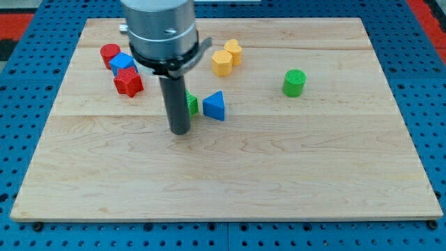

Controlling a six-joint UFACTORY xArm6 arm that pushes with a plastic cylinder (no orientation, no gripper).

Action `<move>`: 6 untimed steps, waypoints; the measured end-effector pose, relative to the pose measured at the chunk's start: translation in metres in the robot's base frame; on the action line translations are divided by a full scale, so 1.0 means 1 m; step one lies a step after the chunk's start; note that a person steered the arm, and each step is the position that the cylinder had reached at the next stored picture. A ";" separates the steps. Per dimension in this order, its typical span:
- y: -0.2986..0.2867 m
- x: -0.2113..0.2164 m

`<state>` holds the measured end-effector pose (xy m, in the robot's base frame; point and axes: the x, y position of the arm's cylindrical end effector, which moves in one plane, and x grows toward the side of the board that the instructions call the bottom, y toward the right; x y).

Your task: Slide the green star up and right

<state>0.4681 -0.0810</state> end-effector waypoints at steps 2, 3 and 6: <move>0.008 -0.057; 0.044 -0.090; 0.139 -0.048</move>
